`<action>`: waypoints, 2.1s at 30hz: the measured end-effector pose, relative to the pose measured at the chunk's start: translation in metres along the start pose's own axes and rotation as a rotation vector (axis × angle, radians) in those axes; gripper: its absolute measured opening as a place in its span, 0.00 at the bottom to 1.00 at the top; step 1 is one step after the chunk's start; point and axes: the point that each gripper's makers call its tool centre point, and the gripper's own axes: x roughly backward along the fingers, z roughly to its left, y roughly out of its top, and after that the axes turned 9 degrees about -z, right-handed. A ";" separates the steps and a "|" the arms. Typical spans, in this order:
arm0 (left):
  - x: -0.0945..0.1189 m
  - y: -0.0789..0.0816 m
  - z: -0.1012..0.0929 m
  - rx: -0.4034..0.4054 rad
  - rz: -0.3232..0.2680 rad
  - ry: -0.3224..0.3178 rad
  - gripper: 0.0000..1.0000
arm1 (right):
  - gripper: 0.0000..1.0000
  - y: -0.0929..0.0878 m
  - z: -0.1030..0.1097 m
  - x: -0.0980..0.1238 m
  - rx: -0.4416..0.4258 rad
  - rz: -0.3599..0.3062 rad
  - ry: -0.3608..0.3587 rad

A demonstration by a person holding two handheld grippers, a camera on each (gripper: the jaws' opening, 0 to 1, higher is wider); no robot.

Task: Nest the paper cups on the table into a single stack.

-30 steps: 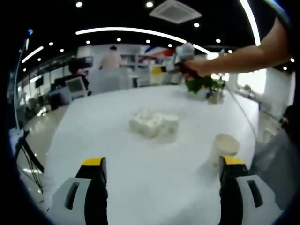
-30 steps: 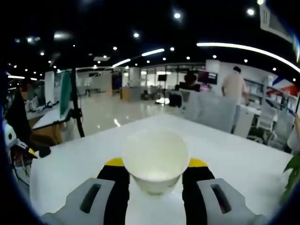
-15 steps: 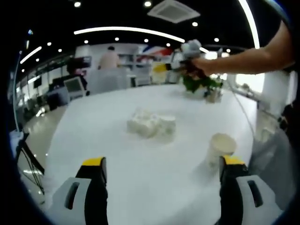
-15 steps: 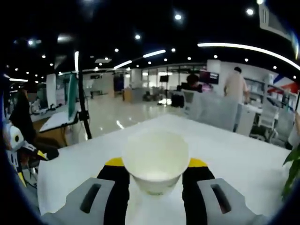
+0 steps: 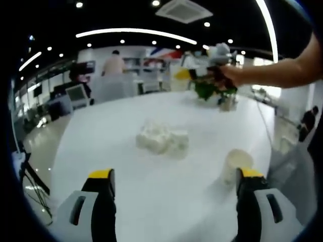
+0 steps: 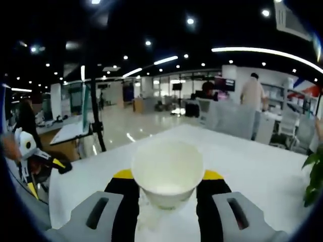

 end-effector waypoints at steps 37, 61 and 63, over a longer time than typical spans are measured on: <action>0.013 -0.004 -0.020 -0.024 -0.011 -0.007 0.98 | 0.41 -0.011 0.082 0.069 -0.014 -0.006 0.064; 0.011 -0.003 -0.024 -0.025 -0.031 -0.010 0.98 | 0.41 -0.019 0.120 0.098 -0.007 0.011 0.099; 0.010 -0.003 -0.025 -0.026 -0.035 -0.013 0.98 | 0.41 -0.021 0.122 0.100 -0.007 0.012 0.104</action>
